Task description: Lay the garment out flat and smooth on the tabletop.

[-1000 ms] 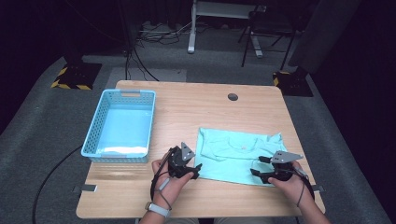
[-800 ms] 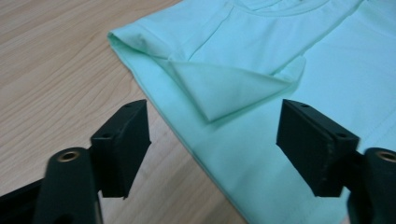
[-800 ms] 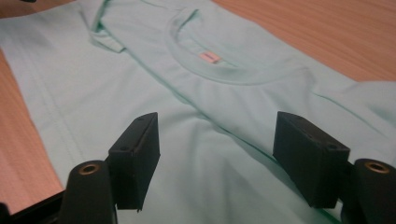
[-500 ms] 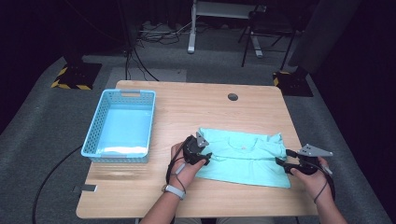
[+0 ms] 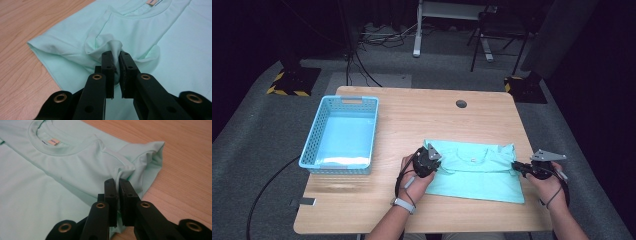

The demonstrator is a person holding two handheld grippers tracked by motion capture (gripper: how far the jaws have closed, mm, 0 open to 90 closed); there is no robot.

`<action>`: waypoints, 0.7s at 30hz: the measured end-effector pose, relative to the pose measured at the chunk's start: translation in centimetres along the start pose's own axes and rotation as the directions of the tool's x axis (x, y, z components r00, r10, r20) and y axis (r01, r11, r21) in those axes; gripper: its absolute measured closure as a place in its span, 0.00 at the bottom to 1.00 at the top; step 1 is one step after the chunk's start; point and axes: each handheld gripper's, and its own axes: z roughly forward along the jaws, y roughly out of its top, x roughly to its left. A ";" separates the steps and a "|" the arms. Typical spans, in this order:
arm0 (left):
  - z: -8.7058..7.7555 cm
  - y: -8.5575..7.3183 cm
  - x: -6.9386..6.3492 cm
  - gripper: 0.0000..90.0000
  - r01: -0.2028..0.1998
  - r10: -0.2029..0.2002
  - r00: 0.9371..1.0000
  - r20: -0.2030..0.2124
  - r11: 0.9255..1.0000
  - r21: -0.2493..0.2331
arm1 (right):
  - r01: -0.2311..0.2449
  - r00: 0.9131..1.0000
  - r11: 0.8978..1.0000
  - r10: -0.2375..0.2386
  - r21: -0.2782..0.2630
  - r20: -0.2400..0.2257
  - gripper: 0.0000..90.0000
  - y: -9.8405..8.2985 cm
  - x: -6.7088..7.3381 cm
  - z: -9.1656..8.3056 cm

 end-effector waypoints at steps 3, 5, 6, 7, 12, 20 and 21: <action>-1.2 -0.1 -1.0 0.90 -0.015 0.015 1.000 -0.009 1.000 -0.013 | 0.020 1.000 0.999 -0.019 -0.025 0.005 0.96 0.0 0.8 -1.3; -2.1 -0.1 -1.7 0.90 -0.029 0.029 0.999 -0.015 0.999 -0.018 | 0.027 1.000 0.999 -0.027 -0.039 0.001 0.96 -0.1 1.3 -2.2; -2.5 -0.1 -2.1 0.89 -0.032 0.032 0.999 -0.015 0.999 -0.024 | 0.034 0.999 0.998 -0.034 -0.044 0.000 0.96 -0.1 1.5 -2.6; -2.9 -0.1 -2.5 0.89 -0.042 0.042 0.999 -0.017 0.999 -0.024 | 0.040 0.999 0.998 -0.040 -0.047 0.000 0.96 -0.2 1.8 -3.1; -4.7 -0.1 -3.9 0.89 -0.068 0.066 0.997 -0.028 0.997 -0.043 | 0.050 0.999 0.997 -0.051 -0.056 -0.011 0.96 -0.5 2.7 -4.6; -9.0 -1.0 -5.5 0.91 -0.086 0.085 0.996 -0.037 0.995 -0.049 | 0.088 0.995 0.994 -0.091 -0.071 -0.045 0.96 -1.0 4.6 -7.5; -9.3 -1.1 -5.7 0.92 -0.089 0.087 0.996 -0.037 0.995 -0.049 | 0.095 0.994 0.993 -0.099 -0.070 -0.050 0.96 -0.9 4.9 -7.8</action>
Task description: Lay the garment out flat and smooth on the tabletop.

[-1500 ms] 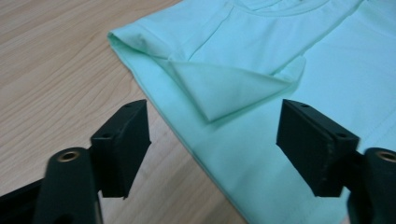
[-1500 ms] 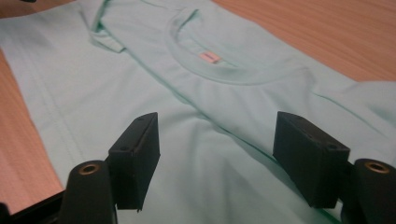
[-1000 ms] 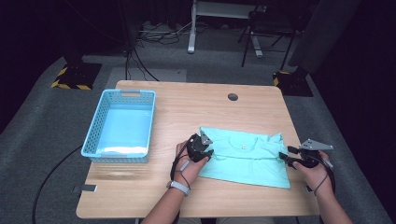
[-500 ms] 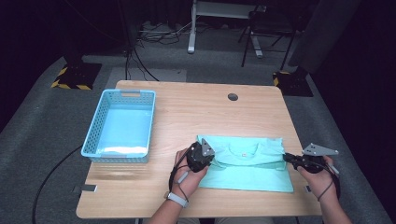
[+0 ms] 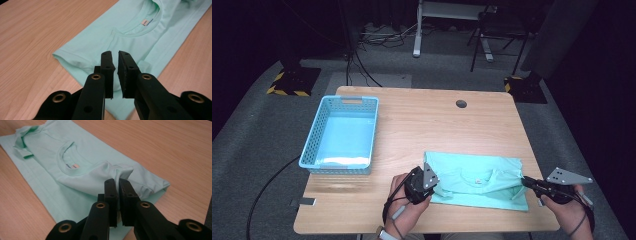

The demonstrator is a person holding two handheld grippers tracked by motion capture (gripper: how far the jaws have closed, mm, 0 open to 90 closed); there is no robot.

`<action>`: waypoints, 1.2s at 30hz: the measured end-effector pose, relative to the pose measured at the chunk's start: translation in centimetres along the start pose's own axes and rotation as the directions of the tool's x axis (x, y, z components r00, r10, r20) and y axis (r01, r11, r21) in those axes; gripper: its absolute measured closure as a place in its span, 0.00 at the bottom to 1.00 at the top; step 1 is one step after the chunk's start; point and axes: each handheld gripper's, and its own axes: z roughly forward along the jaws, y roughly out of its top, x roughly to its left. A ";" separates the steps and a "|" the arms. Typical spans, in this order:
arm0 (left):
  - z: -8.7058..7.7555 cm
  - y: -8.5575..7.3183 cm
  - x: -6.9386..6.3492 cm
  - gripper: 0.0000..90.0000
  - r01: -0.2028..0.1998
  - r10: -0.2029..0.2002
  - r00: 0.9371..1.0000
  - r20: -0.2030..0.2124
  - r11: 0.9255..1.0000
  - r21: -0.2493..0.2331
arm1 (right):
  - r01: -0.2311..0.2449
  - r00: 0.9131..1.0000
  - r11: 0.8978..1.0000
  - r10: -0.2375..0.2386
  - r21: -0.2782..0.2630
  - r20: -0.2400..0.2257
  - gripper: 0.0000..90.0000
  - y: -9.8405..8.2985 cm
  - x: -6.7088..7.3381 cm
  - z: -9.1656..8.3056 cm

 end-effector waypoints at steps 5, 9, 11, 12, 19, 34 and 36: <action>0.1 -0.7 0.1 0.87 0.018 -0.018 1.000 0.023 1.000 0.019 | 0.025 1.000 1.000 -0.025 -0.010 -0.018 0.96 0.4 0.9 -0.5; 2.6 -1.8 1.2 0.70 0.079 -0.080 0.996 0.047 0.997 0.023 | 0.011 1.000 1.000 -0.011 -0.001 -0.015 0.96 0.1 0.4 0.2; 3.8 -2.1 1.6 0.58 0.112 -0.114 0.991 0.064 0.993 0.033 | 0.002 1.000 1.000 -0.002 0.000 -0.018 0.96 -0.1 0.3 0.4; 4.3 -2.2 1.7 0.53 0.132 -0.134 0.988 0.076 0.991 0.032 | -0.004 1.000 1.000 0.004 -0.001 -0.019 0.96 -0.2 0.2 0.5; 6.1 -2.5 2.1 0.48 0.137 -0.140 0.987 0.076 0.989 0.052 | -0.018 1.000 1.000 0.018 0.003 -0.024 0.96 -0.5 0.1 0.8; 2.6 -1.2 0.2 0.95 0.047 -0.049 0.995 0.093 0.999 0.022 | 0.000 1.000 1.000 0.000 -0.014 -0.014 0.96 -0.2 0.8 -0.7; 1.5 -1.0 -0.2 0.95 0.031 -0.032 0.995 0.091 0.999 0.009 | 0.017 1.000 1.000 -0.018 -0.026 -0.020 0.96 0.3 1.3 -1.3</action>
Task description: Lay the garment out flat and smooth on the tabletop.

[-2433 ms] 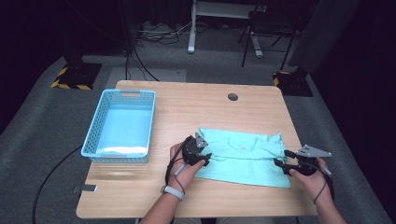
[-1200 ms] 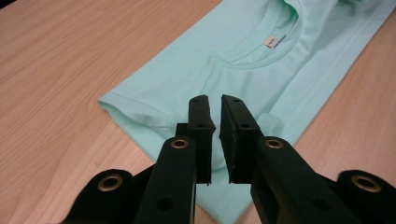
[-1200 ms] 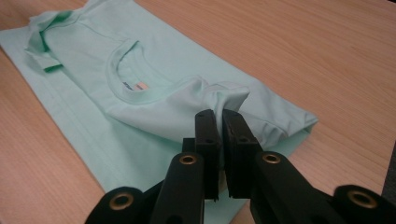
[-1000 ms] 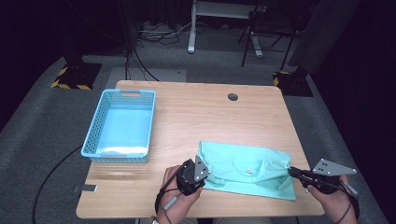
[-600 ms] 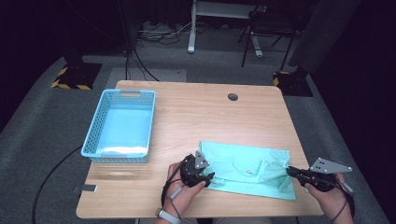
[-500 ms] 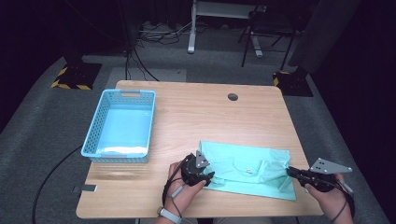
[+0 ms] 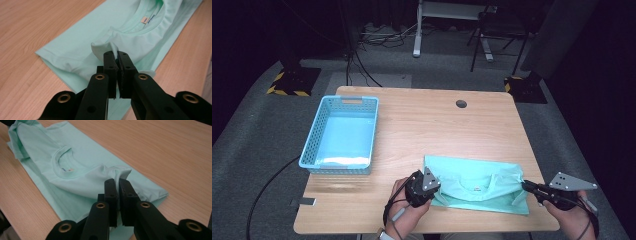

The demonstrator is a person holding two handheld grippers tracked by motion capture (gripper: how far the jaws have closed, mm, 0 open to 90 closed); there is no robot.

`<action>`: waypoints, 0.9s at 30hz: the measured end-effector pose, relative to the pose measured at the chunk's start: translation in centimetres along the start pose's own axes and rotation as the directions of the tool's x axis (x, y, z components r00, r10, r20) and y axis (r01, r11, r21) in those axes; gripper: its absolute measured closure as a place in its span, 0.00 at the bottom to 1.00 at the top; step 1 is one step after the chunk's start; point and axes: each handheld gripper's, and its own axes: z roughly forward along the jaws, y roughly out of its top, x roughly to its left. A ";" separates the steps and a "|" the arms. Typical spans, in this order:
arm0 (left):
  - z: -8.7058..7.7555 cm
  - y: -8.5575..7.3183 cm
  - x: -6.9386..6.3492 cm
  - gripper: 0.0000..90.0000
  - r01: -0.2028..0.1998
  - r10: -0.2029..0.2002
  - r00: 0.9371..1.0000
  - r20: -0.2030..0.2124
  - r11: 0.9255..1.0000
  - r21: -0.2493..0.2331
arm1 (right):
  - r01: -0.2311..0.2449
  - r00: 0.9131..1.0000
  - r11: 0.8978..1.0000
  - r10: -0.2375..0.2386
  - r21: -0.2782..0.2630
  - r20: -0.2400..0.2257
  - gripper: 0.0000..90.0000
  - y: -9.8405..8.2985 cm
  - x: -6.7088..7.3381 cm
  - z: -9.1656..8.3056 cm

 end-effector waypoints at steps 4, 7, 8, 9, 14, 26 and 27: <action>-1.7 0.8 -0.3 0.96 -0.020 0.019 1.000 -0.014 0.999 -0.040 | 0.013 1.000 1.000 -0.013 -0.015 -0.007 0.96 0.7 0.2 -0.3; -1.3 1.4 1.1 0.95 -0.020 0.020 0.999 -0.031 0.999 -0.024 | 0.019 1.000 1.000 -0.020 -0.019 -0.009 0.97 1.7 -0.4 0.0; -1.3 1.4 1.1 0.96 -0.020 0.020 0.999 -0.031 0.999 -0.024 | 0.020 1.000 1.000 -0.020 -0.022 -0.008 0.97 2.2 -0.9 0.2; -0.9 2.2 3.0 0.96 -0.004 0.003 0.999 -0.043 1.000 -0.025 | 0.020 1.000 0.999 -0.020 -0.028 -0.005 0.97 2.8 -1.5 0.5; 1.9 6.0 10.0 0.96 0.058 -0.069 0.991 -0.119 0.994 -0.088 | -0.011 0.998 0.998 0.015 -0.058 0.059 0.97 6.4 -5.7 3.8; 3.3 4.4 11.0 0.44 0.182 -0.199 0.960 -0.199 0.978 -0.099 | -0.117 0.971 0.965 0.161 -0.236 0.176 0.38 5.6 -8.7 8.1; 3.3 4.4 11.0 0.43 0.182 -0.199 0.960 -0.199 0.978 -0.099 | -0.117 0.971 0.965 0.161 -0.236 0.176 0.38 5.6 -8.7 8.1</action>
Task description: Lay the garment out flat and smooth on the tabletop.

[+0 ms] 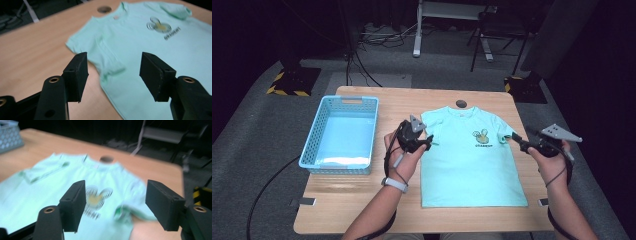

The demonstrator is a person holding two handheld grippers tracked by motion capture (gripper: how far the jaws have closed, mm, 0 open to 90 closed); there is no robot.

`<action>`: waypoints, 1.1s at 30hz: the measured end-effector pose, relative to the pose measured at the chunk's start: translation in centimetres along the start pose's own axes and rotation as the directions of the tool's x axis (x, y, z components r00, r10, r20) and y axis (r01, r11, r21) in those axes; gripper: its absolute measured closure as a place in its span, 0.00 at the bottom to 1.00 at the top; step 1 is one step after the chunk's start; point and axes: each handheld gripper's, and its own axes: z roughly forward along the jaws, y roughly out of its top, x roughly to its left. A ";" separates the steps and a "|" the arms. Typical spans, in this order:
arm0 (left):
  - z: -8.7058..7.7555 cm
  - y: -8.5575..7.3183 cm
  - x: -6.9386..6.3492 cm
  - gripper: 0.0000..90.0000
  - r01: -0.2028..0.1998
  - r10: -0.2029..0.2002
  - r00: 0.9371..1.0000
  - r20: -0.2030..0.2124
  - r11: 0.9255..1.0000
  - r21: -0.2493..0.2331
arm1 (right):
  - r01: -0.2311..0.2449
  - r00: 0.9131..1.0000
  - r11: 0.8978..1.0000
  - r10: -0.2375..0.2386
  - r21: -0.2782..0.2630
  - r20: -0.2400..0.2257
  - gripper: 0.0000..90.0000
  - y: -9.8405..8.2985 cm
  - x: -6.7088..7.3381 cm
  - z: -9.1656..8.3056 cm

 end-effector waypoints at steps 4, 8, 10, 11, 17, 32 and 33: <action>1.2 -2.4 -1.8 0.43 -0.021 0.018 0.999 0.047 0.997 0.077 | 0.004 0.997 0.992 0.005 0.128 -0.071 0.38 -3.8 0.9 0.6; 2.5 -3.8 -3.2 0.41 -0.032 0.022 0.996 0.086 0.992 0.122 | 0.025 0.995 0.984 -0.008 0.175 -0.098 0.38 -5.1 1.5 1.0; 3.4 -4.4 -3.8 0.40 -0.055 0.041 0.995 0.091 0.987 0.154 | 0.049 0.991 0.974 -0.020 0.219 -0.133 0.37 -5.9 2.1 1.7; 3.6 -4.6 -3.9 0.39 -0.059 0.044 0.995 0.093 0.985 0.161 | 0.068 0.989 0.970 -0.035 0.235 -0.141 0.37 -6.2 2.3 2.0; 3.8 -5.8 -4.1 0.35 -0.069 0.056 0.994 0.089 0.986 0.153 | 0.093 0.983 0.949 -0.039 0.301 -0.181 0.34 -7.7 3.0 2.7; 0.4 -8.6 -6.4 0.35 -0.086 0.071 0.991 0.115 0.988 0.130 | 0.102 0.978 0.946 -0.038 0.307 -0.207 0.35 -9.6 5.7 -2.1; 0.2 -8.8 -6.7 0.34 -0.087 0.072 0.990 0.119 0.988 0.124 | 0.101 0.978 0.946 -0.037 0.308 -0.207 0.35 -9.7 5.9 -2.4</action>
